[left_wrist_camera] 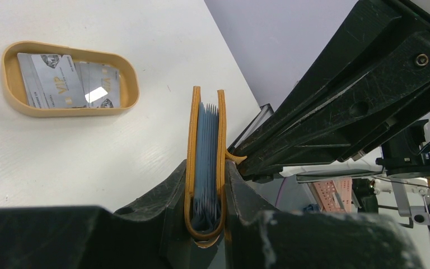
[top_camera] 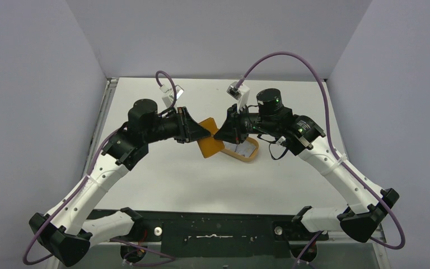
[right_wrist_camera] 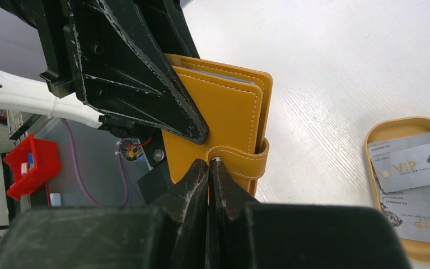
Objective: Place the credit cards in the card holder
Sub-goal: Close the card holder at the center of the board.
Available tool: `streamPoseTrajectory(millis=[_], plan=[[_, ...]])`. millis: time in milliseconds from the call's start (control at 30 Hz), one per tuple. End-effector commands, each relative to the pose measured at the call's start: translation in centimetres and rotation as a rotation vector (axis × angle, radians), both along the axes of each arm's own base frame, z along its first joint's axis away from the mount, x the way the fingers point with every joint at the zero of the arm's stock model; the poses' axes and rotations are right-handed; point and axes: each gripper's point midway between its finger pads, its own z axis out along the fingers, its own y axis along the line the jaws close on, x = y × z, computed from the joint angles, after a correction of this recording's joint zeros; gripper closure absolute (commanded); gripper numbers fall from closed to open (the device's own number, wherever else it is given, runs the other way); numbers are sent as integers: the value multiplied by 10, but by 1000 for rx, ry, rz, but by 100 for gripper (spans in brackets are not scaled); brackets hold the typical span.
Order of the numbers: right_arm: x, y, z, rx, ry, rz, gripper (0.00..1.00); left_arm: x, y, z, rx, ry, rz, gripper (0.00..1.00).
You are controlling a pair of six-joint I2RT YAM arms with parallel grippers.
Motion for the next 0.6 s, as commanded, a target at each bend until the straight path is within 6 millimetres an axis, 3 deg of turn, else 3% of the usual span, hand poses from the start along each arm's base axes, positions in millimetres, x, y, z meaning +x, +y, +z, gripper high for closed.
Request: streamPoseTrajectory(millis=[0,567], plan=[[-4,10,9,37,-28,40,100,-3,-6,44,-99,-110,-41,100],[2,16,-4,2,-6,13,100,-10,-11,55,-136,-111,-78,100]])
